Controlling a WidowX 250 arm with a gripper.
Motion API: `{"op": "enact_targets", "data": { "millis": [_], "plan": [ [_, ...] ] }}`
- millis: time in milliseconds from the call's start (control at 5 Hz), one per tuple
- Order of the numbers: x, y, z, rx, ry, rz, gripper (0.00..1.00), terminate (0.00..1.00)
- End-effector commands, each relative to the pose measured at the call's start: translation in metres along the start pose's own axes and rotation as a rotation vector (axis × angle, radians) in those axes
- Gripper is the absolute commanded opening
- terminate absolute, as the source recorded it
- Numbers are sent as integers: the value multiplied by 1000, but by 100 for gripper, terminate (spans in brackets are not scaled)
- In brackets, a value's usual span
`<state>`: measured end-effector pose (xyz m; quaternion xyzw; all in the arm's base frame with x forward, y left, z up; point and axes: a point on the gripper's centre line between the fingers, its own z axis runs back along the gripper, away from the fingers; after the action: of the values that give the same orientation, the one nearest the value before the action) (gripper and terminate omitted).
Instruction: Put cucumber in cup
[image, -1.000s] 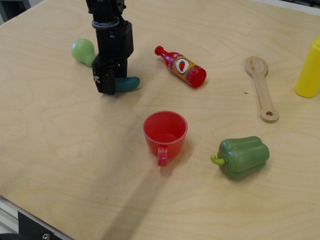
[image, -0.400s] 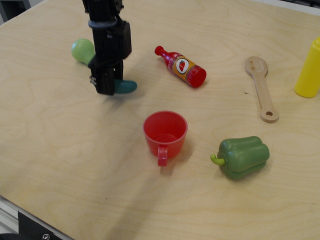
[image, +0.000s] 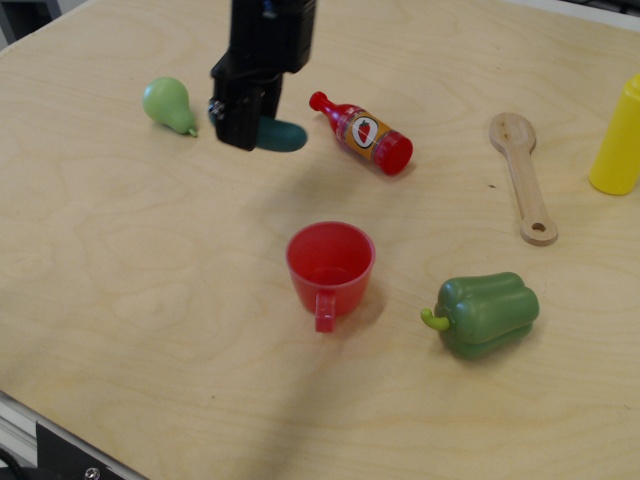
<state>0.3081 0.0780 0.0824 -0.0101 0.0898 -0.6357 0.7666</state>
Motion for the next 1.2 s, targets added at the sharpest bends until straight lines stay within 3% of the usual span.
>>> {"op": "enact_targets", "data": {
  "millis": [0, 400, 1000],
  "plan": [
    [37, -20, 35, 71, 31, -148, 0, 0],
    [61, -49, 18, 41, 74, -260, 0, 0],
    [70, -54, -10, 2, 122, -262, 0, 0]
  ]
}}
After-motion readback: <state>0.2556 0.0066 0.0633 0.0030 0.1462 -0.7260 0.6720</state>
